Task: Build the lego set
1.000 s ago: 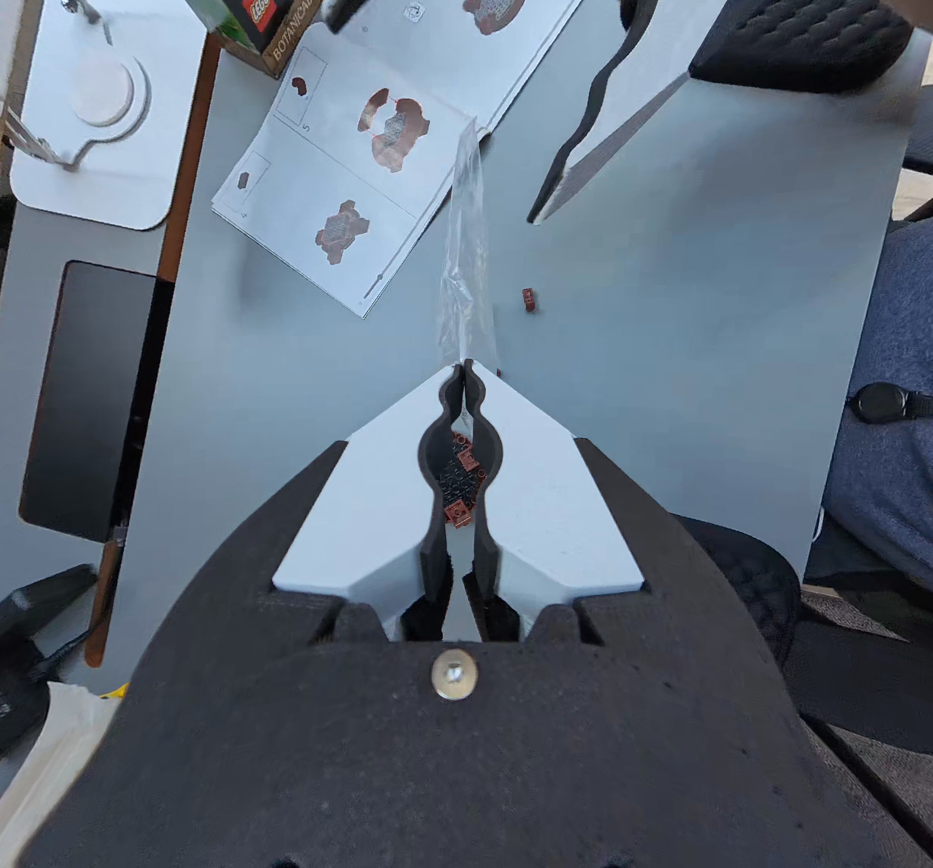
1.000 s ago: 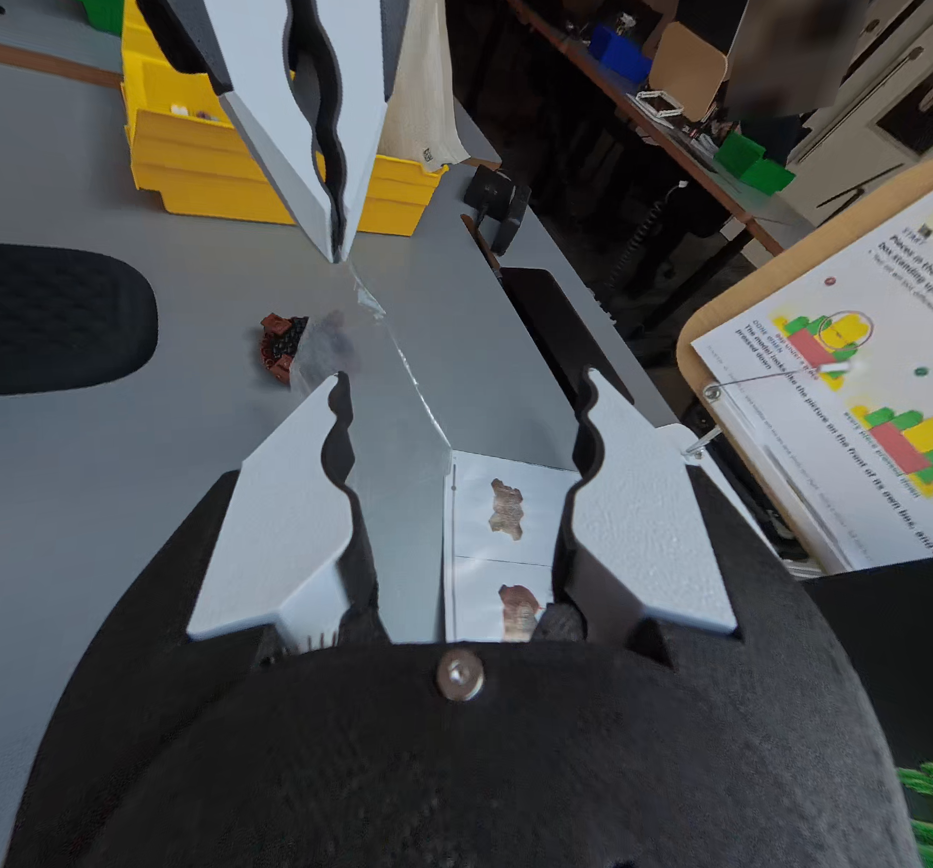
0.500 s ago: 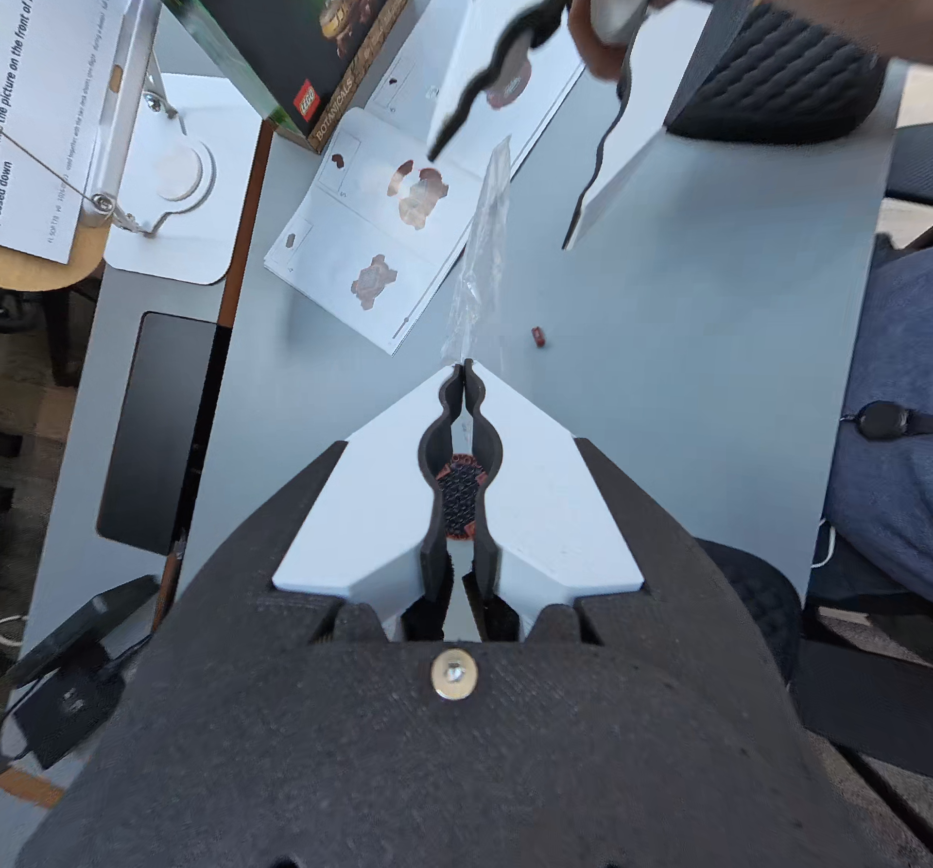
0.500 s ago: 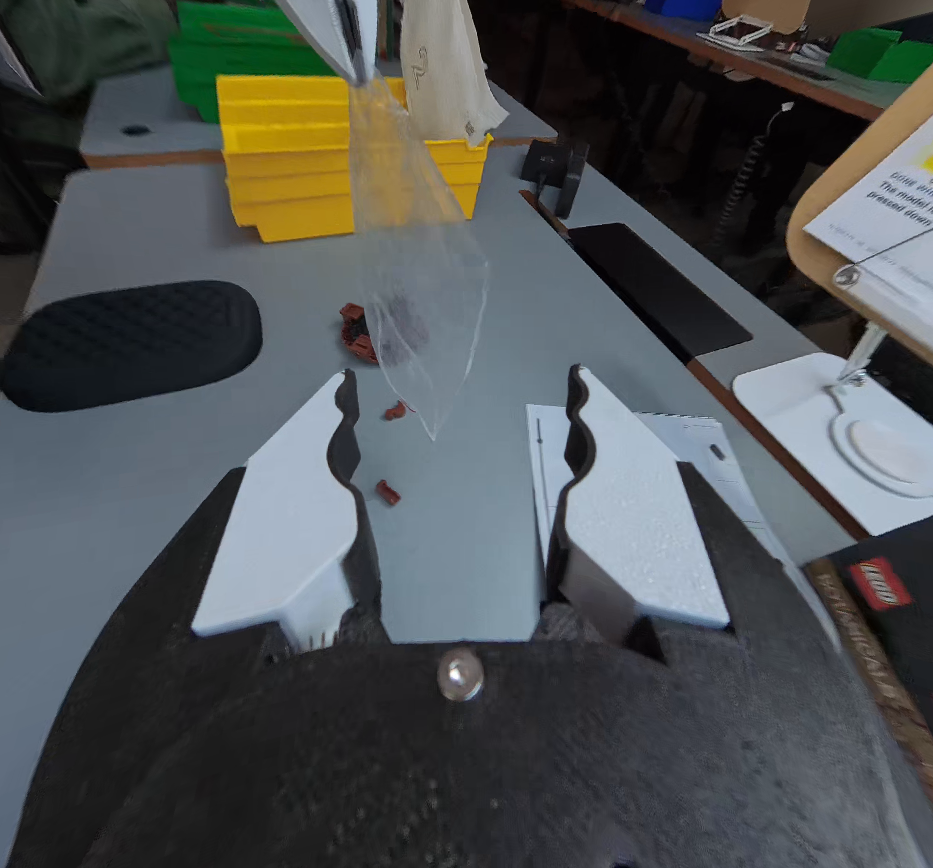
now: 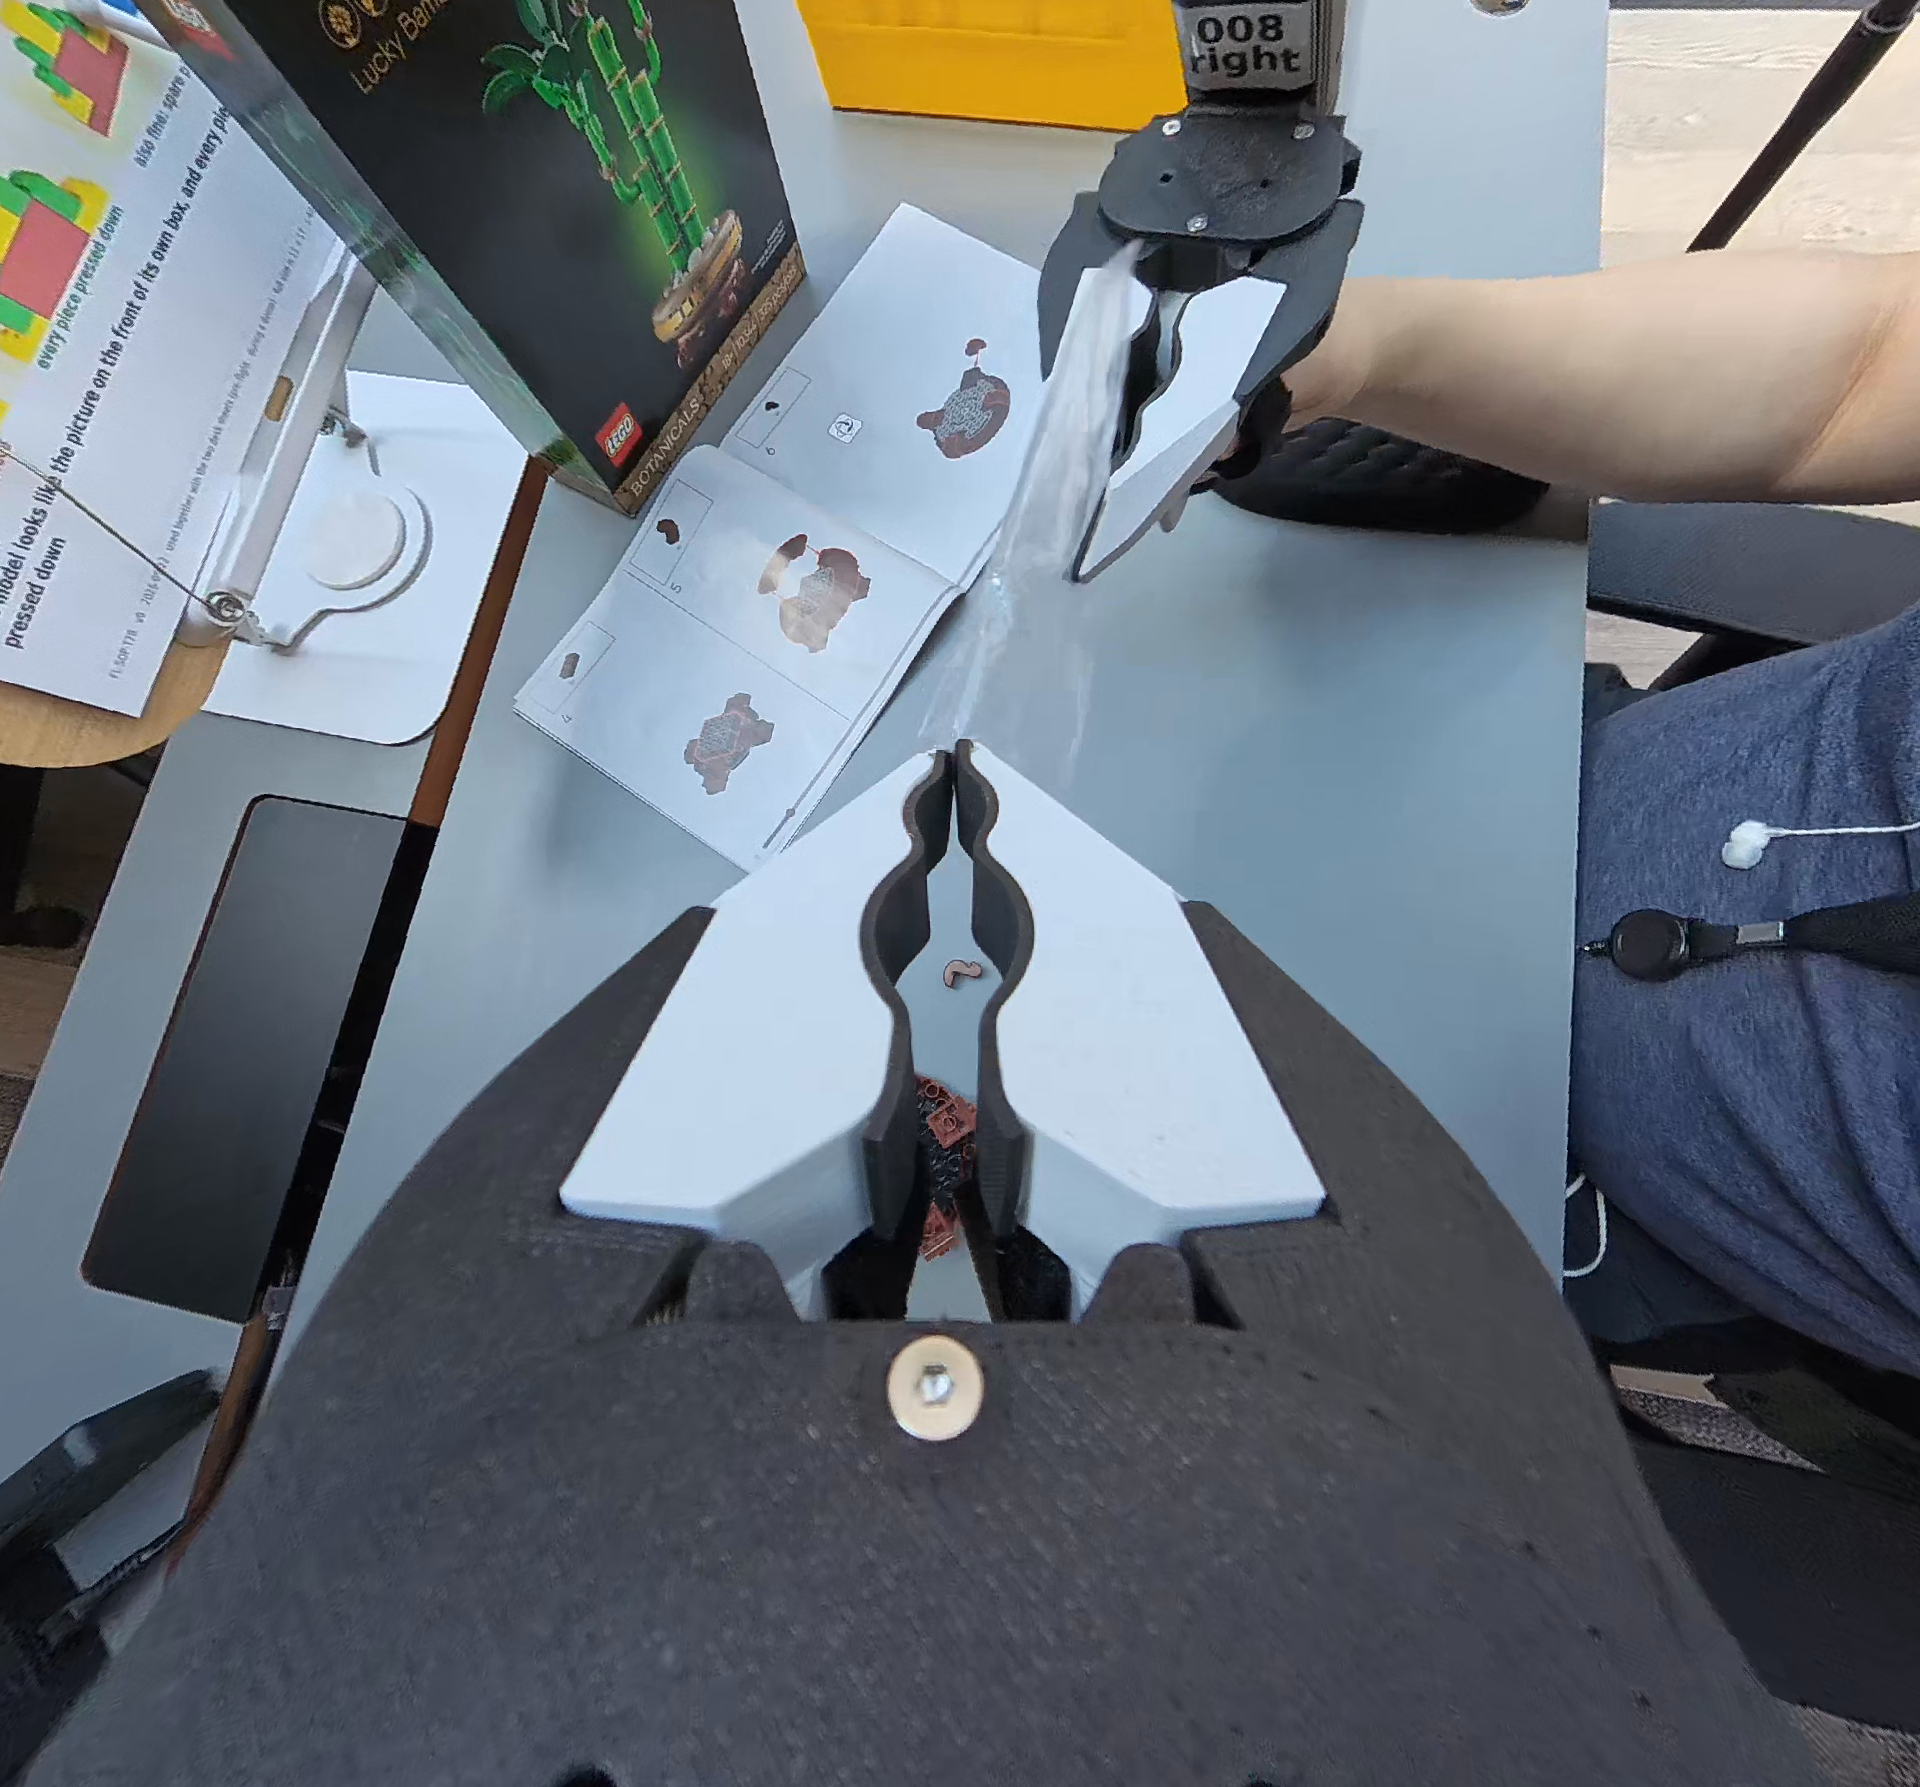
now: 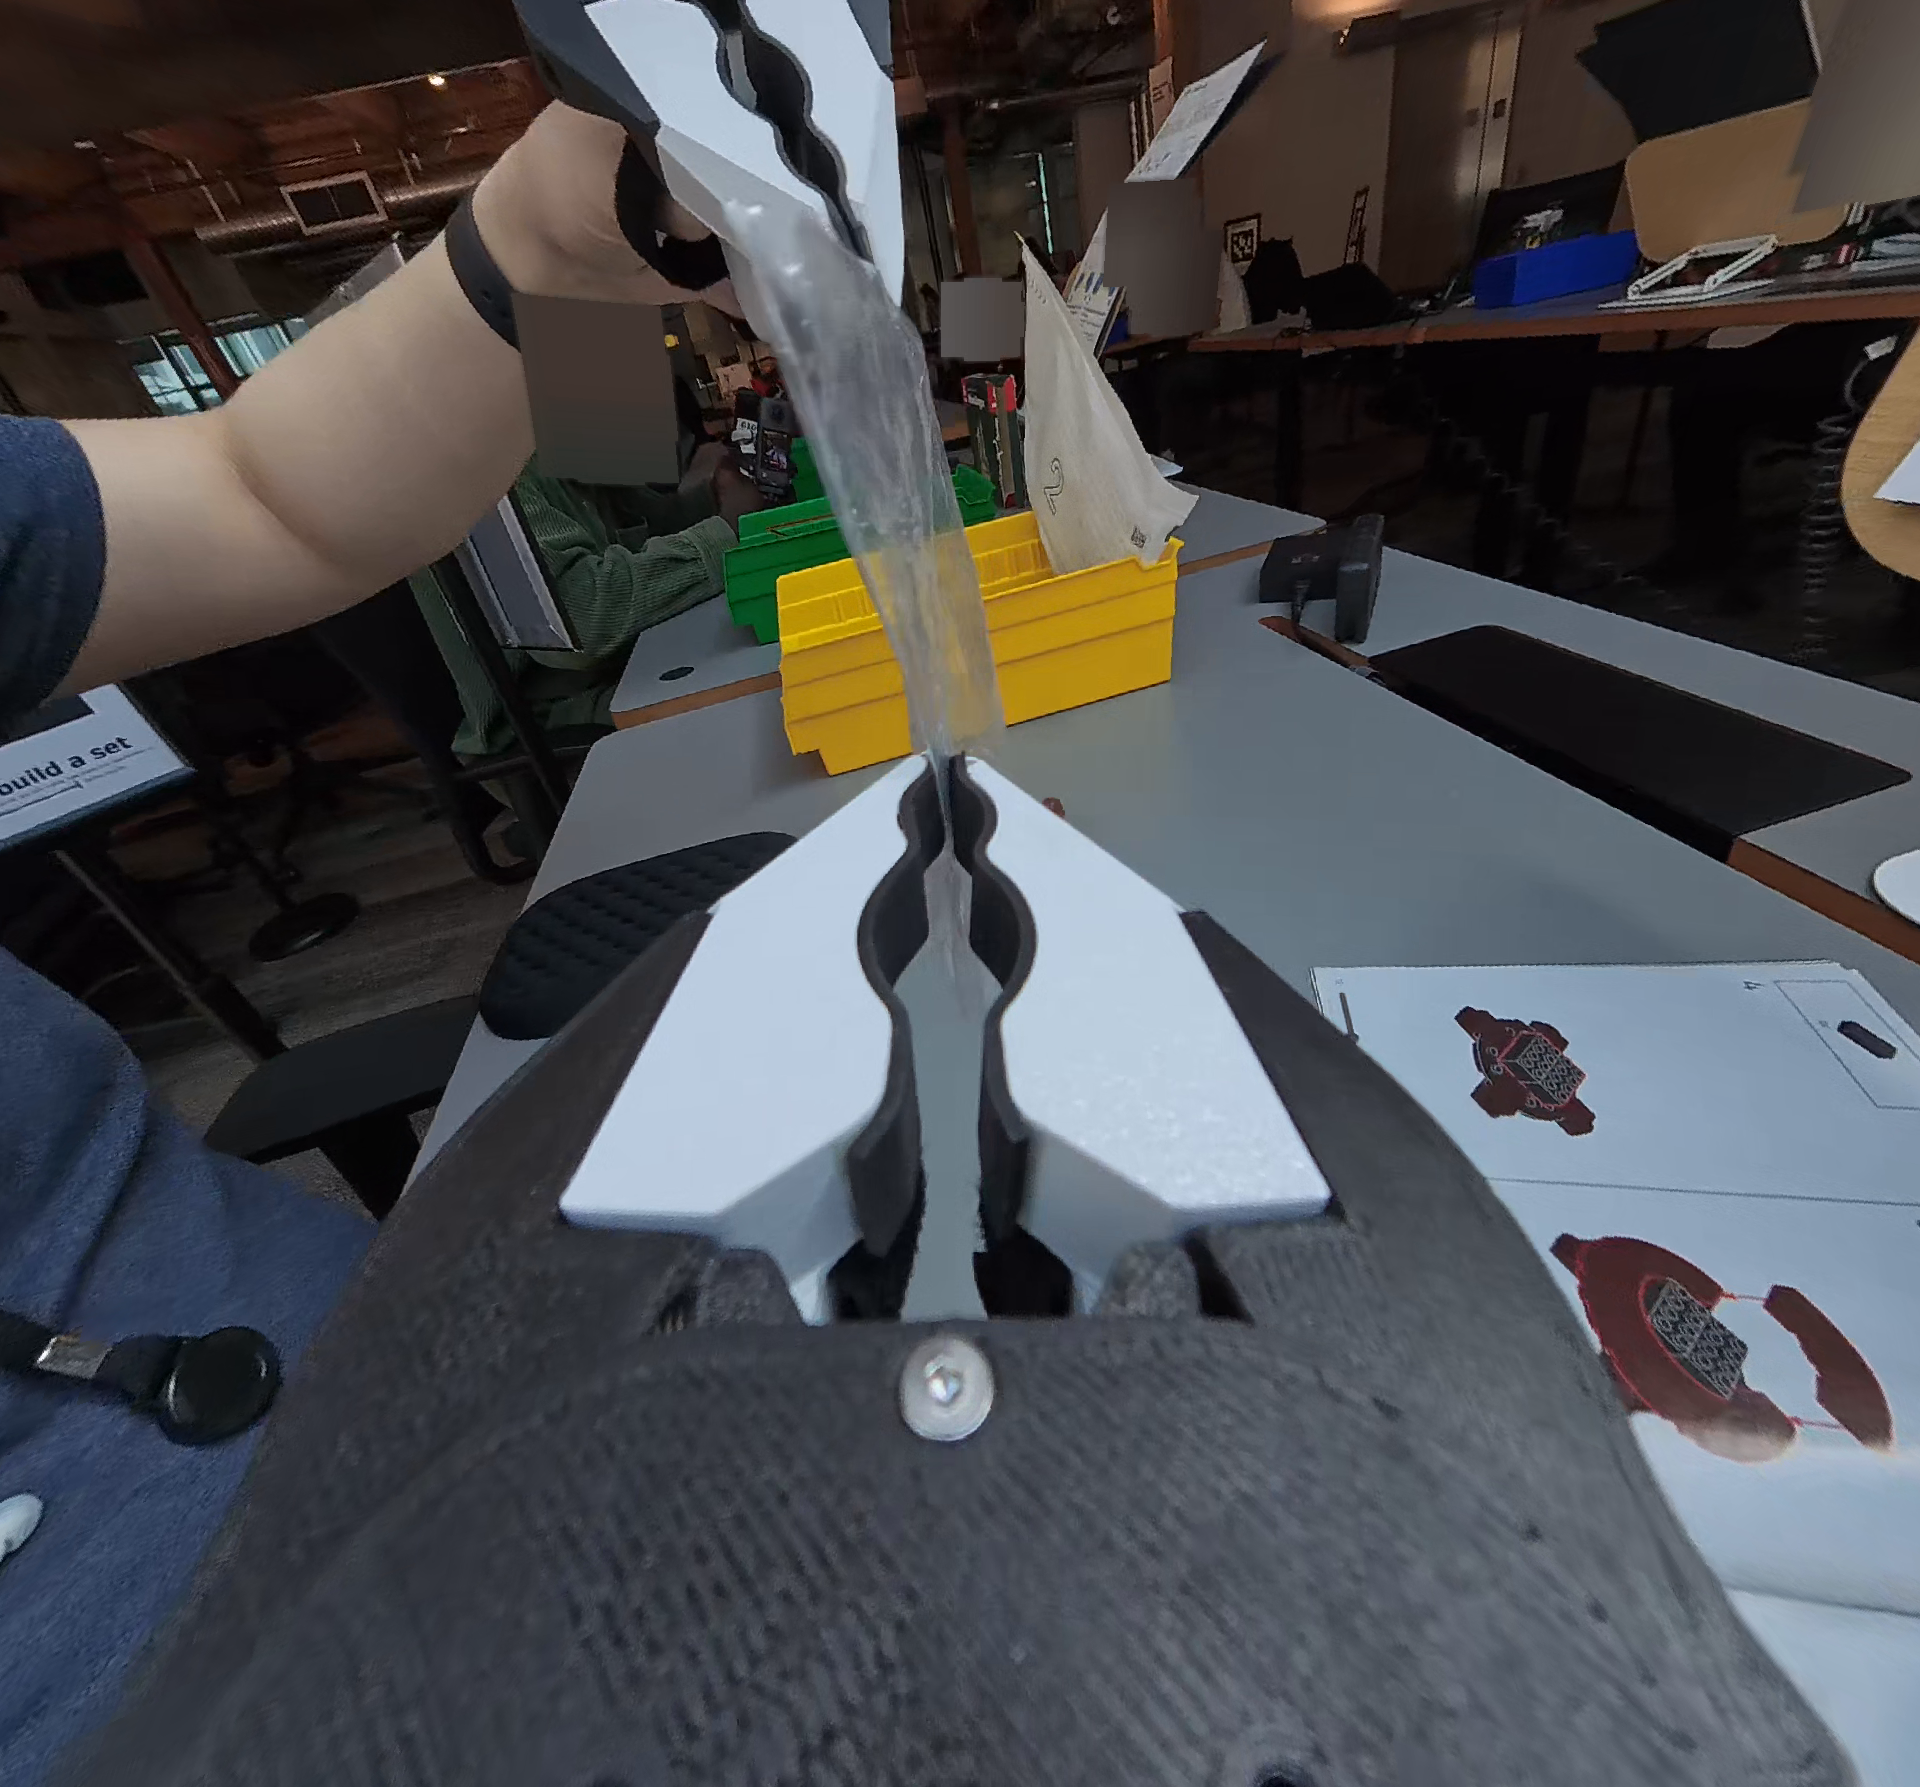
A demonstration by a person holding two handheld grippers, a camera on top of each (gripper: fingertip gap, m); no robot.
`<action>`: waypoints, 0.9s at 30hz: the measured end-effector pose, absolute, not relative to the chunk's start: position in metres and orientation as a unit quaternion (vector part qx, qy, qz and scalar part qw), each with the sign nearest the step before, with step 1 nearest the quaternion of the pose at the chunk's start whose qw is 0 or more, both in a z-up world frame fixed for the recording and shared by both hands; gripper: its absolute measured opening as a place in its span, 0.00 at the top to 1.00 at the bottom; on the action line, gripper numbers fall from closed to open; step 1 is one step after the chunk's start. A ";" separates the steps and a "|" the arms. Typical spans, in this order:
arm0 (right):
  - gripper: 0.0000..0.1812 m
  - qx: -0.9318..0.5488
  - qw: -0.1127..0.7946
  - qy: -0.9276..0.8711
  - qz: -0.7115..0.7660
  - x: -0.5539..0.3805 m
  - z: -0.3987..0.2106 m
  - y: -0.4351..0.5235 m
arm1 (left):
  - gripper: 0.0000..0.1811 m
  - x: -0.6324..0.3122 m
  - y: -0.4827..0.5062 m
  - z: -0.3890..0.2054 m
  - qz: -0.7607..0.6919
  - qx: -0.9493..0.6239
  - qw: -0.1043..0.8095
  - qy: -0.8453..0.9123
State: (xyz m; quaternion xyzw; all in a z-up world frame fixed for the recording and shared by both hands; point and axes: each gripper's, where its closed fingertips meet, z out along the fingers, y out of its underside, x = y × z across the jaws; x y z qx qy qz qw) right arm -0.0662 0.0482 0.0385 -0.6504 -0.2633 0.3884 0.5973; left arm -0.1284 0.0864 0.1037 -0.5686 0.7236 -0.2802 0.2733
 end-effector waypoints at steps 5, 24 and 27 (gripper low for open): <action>1.00 -0.728 0.570 -0.262 0.275 -0.003 0.065 0.013 | 0.82 -0.118 0.074 0.121 -0.383 -0.577 0.279 0.665; 1.00 -0.877 0.344 -0.255 -0.218 0.423 0.106 0.096 | 0.80 -0.189 0.077 0.090 -0.467 -0.631 0.314 0.533; 1.00 -0.875 0.268 -0.311 -0.258 0.448 0.046 0.134 | 0.80 -0.197 0.080 0.089 -0.451 -0.652 0.318 0.519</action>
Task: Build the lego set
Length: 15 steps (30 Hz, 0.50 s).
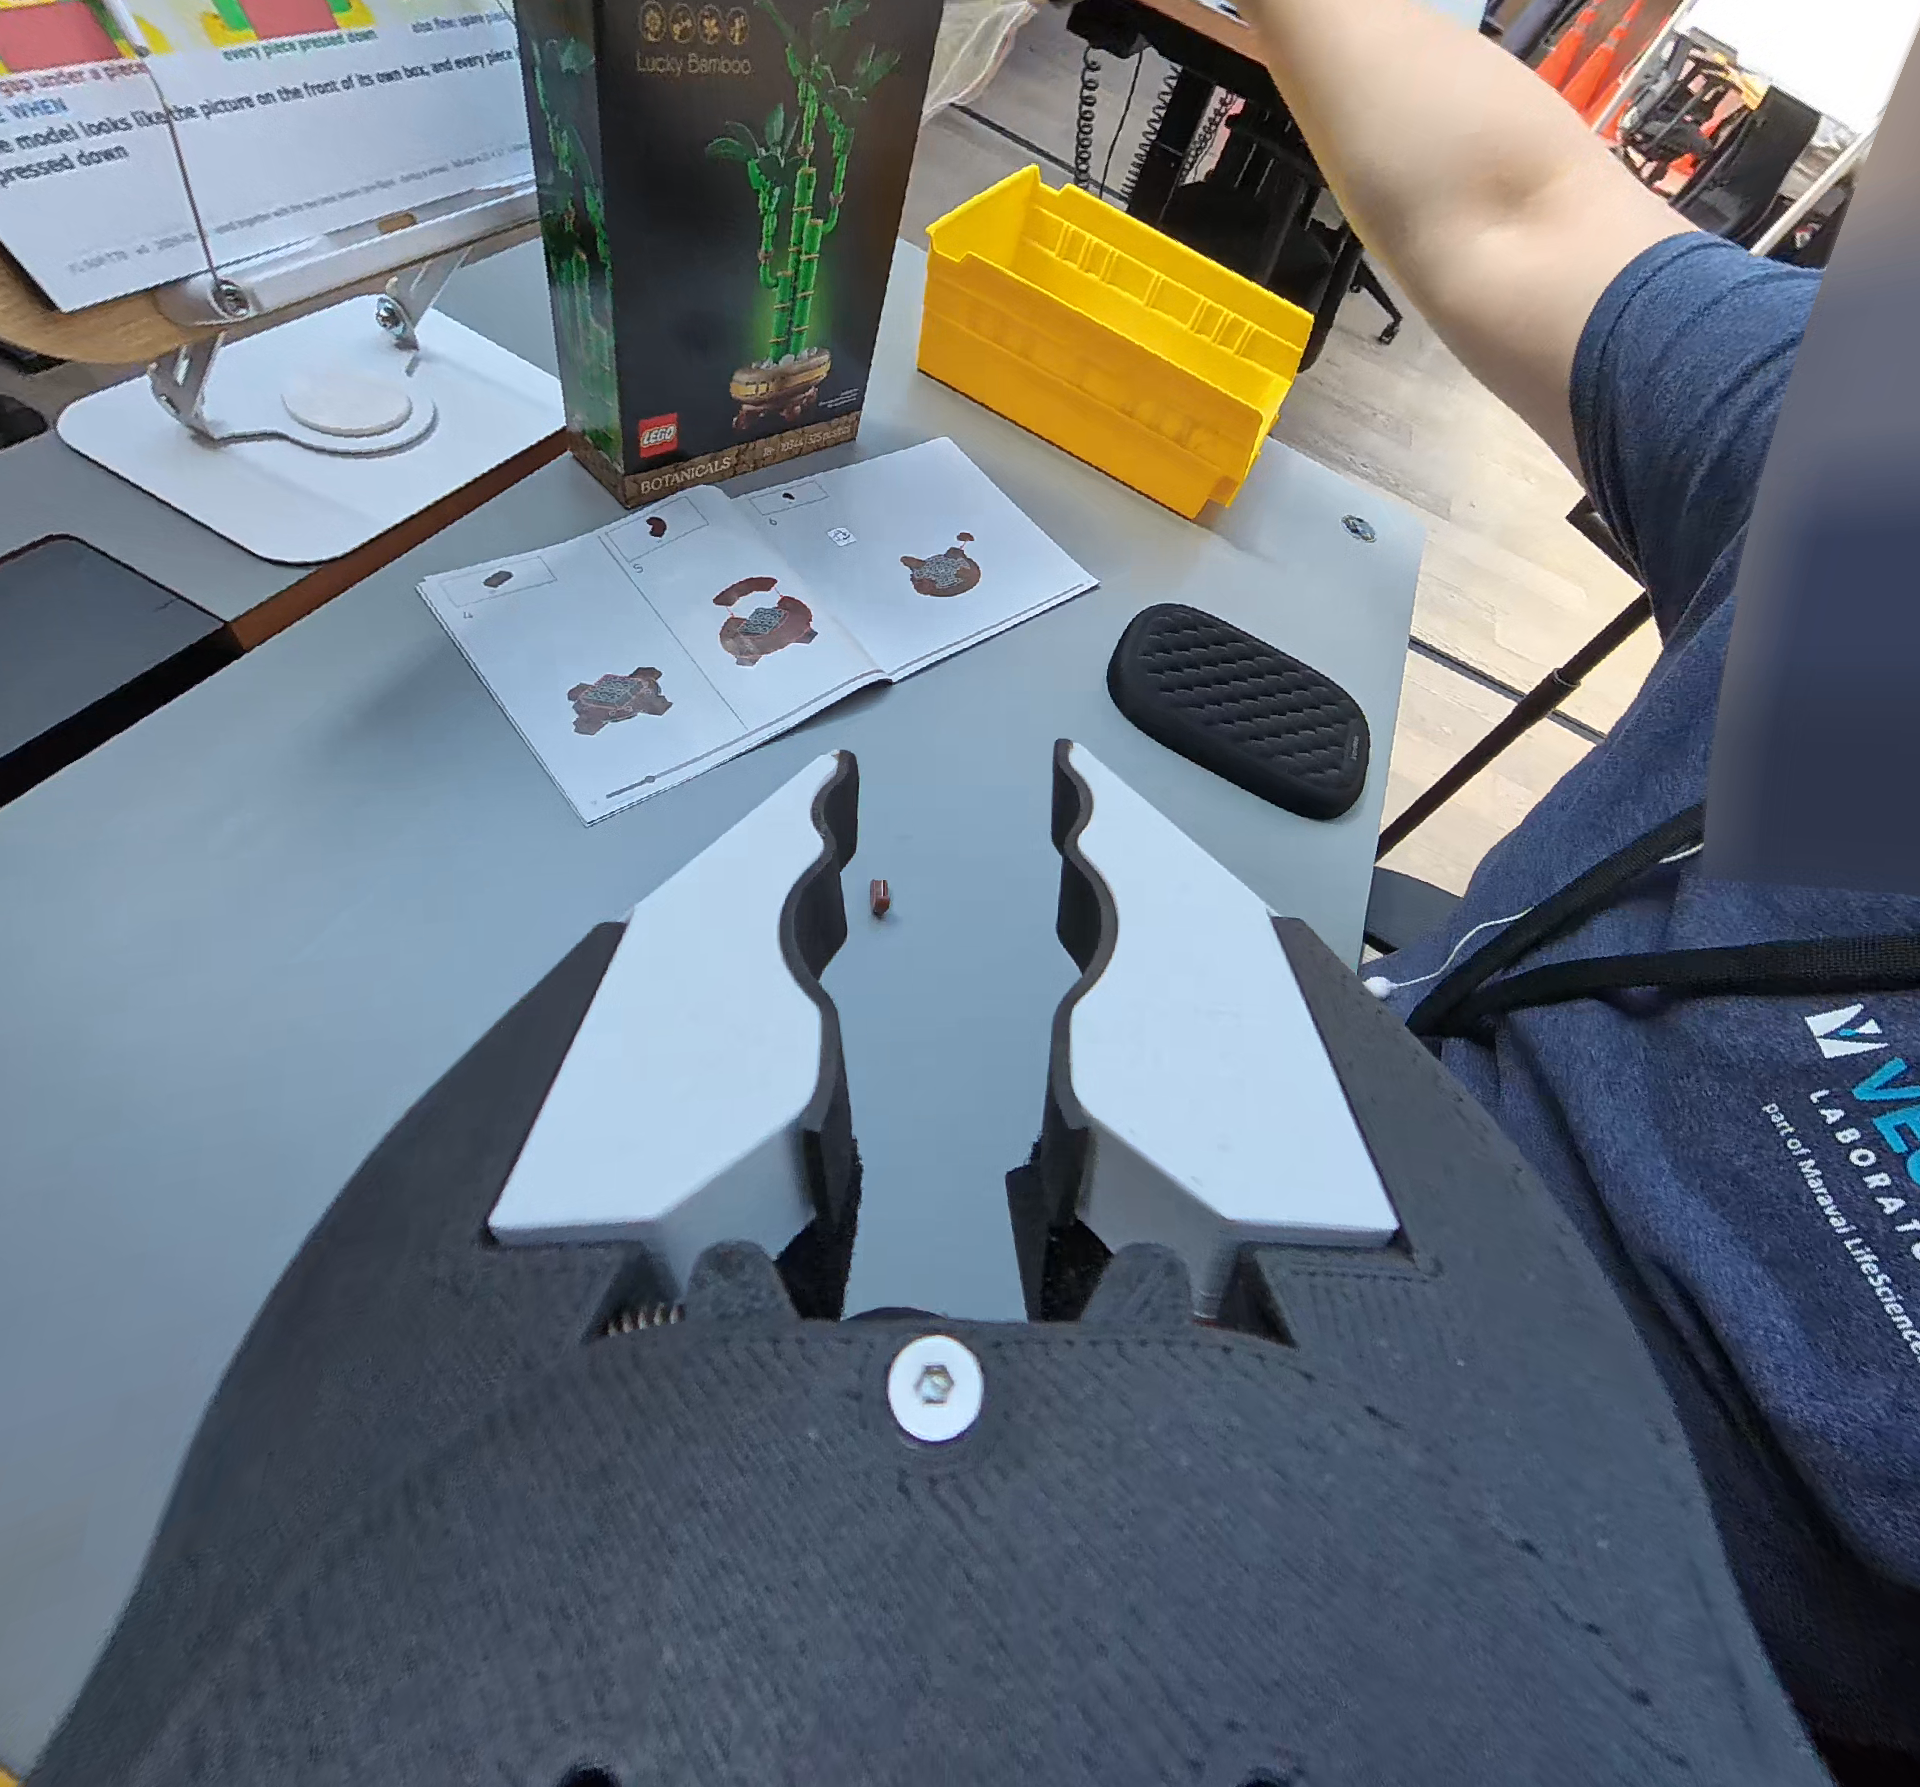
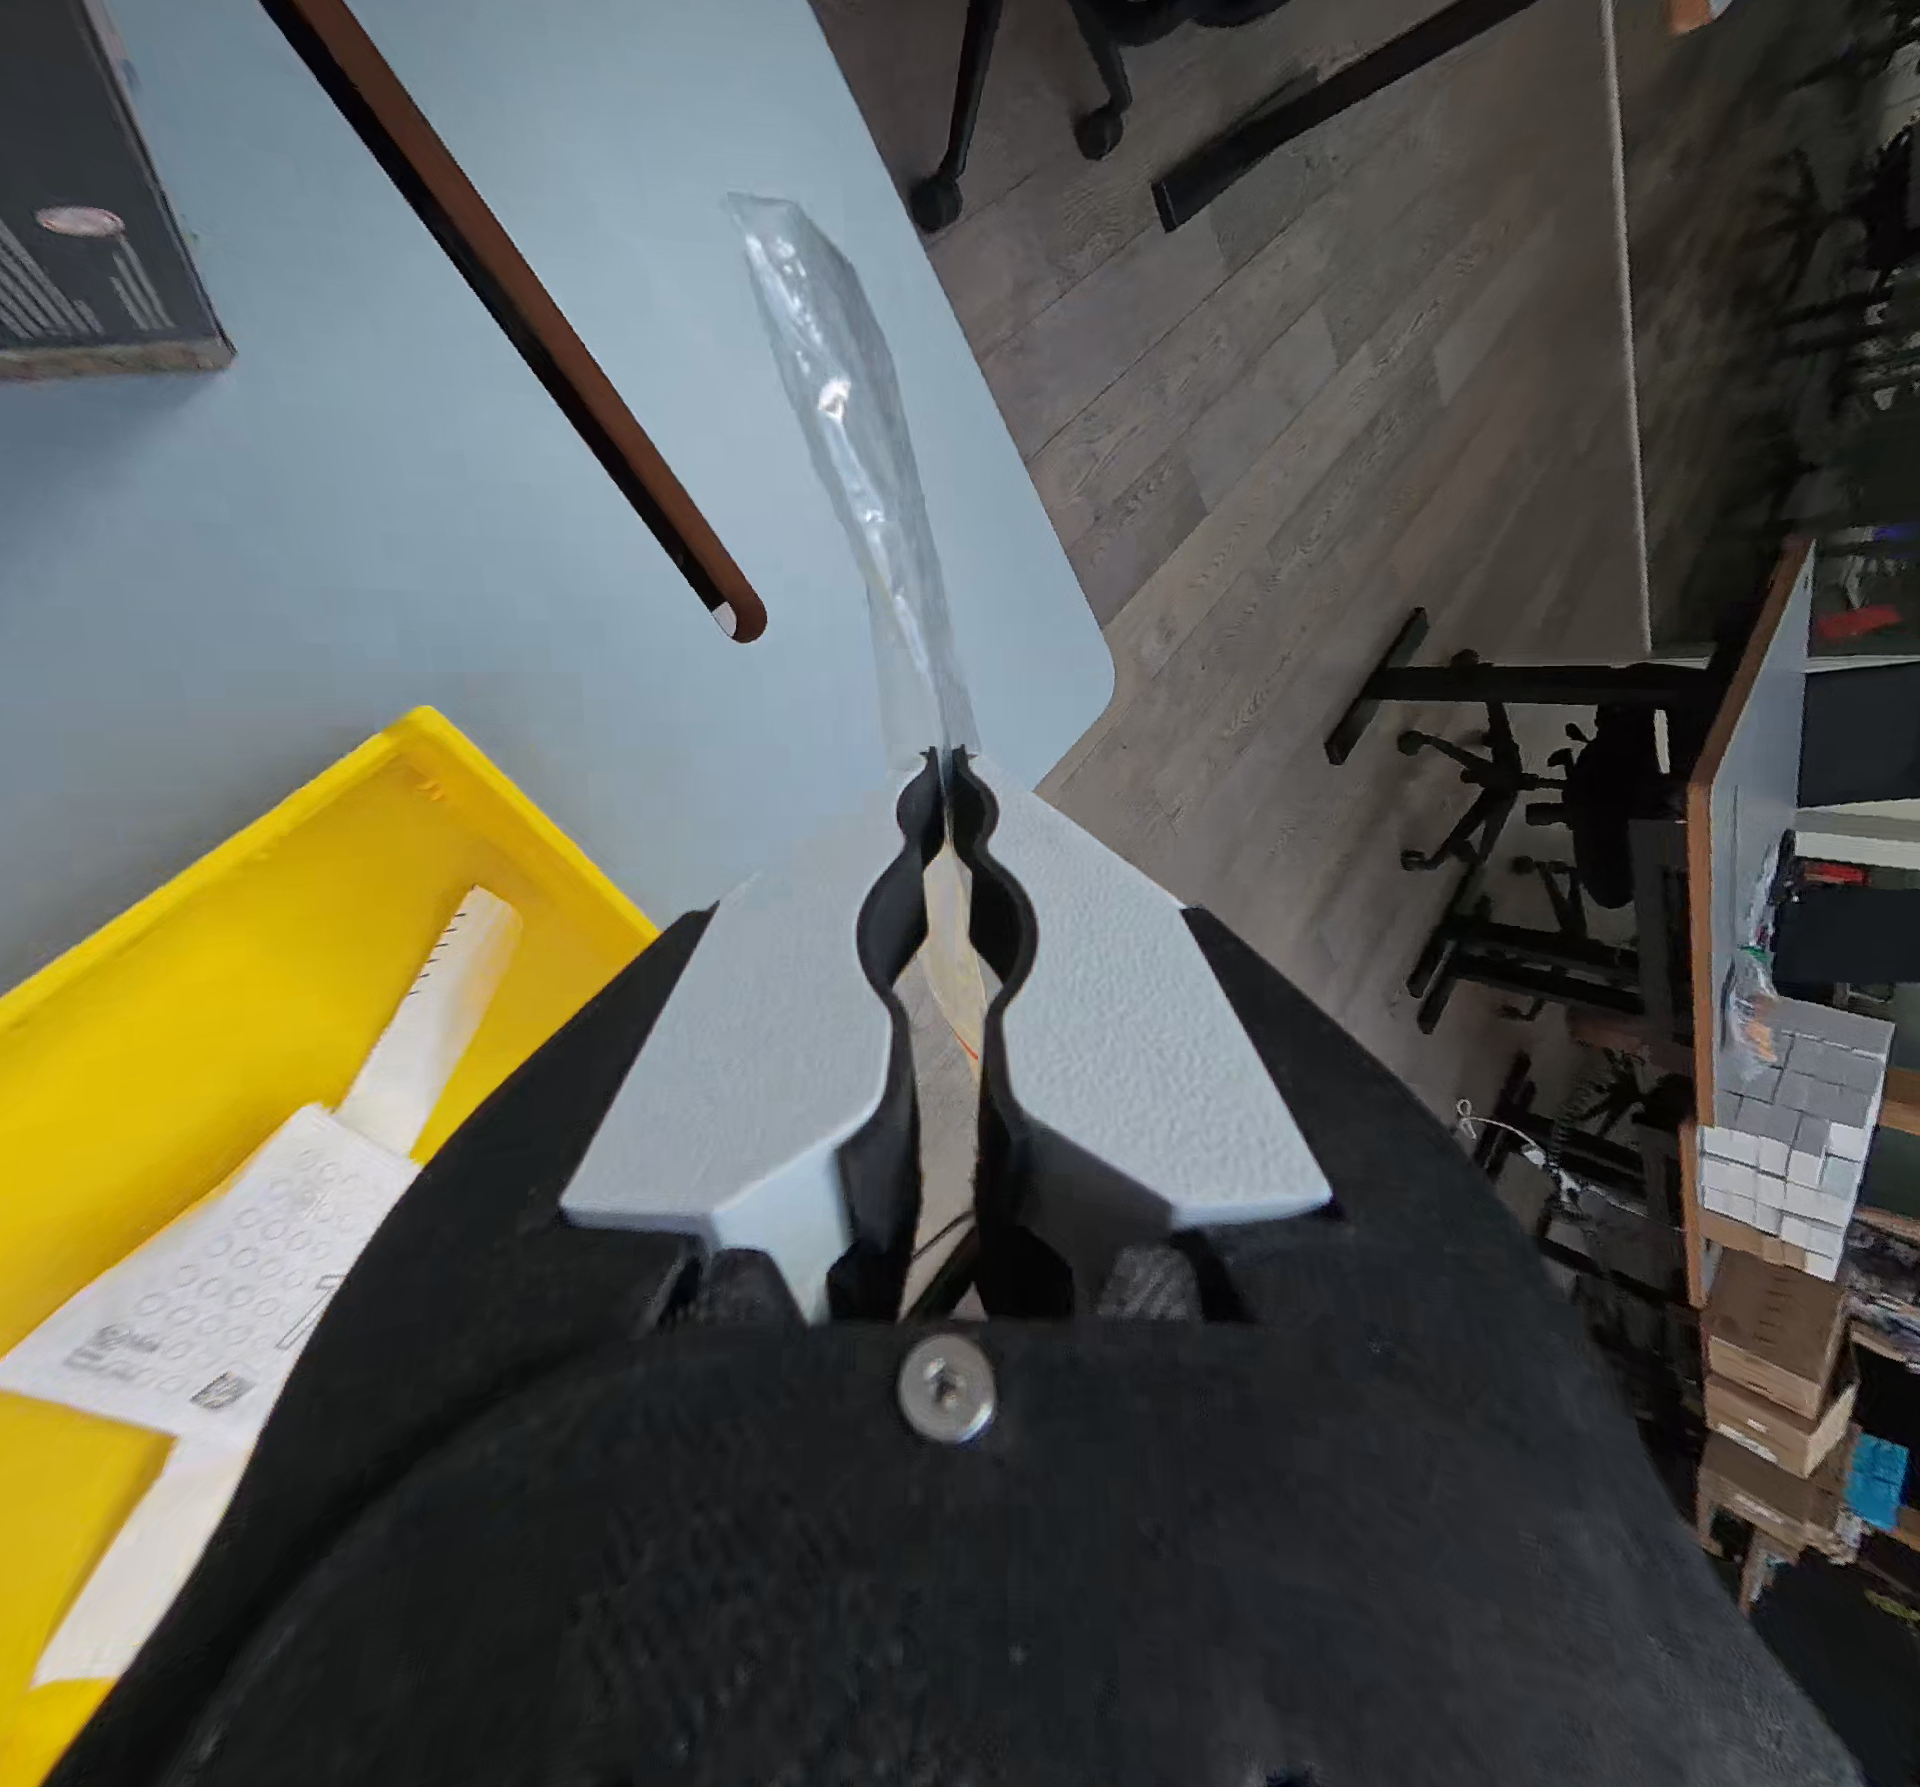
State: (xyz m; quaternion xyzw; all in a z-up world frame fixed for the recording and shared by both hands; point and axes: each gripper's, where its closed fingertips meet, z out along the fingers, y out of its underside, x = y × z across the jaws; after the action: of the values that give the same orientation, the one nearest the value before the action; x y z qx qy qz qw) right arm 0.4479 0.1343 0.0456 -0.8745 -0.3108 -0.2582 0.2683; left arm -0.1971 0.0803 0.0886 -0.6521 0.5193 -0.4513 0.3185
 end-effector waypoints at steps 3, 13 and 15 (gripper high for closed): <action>1.00 -0.846 0.234 -0.379 -0.294 0.461 -0.002 0.168 | 0.81 -0.205 0.082 0.085 -0.441 -0.672 0.317 0.504; 1.00 -0.835 0.174 -0.425 -0.303 0.492 -0.084 0.215 | 0.81 -0.215 0.091 0.068 -0.425 -0.714 0.304 0.466; 1.00 -0.846 0.163 -0.425 -0.275 0.490 -0.096 0.213 | 0.81 -0.214 0.094 0.067 -0.431 -0.716 0.299 0.460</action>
State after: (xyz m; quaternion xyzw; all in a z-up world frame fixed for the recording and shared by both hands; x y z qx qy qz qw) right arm 0.4896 0.2126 -0.0957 -0.8465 -0.4255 -0.2754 0.1630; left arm -0.2136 0.0945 0.0668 -0.7161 0.4601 -0.4312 0.2994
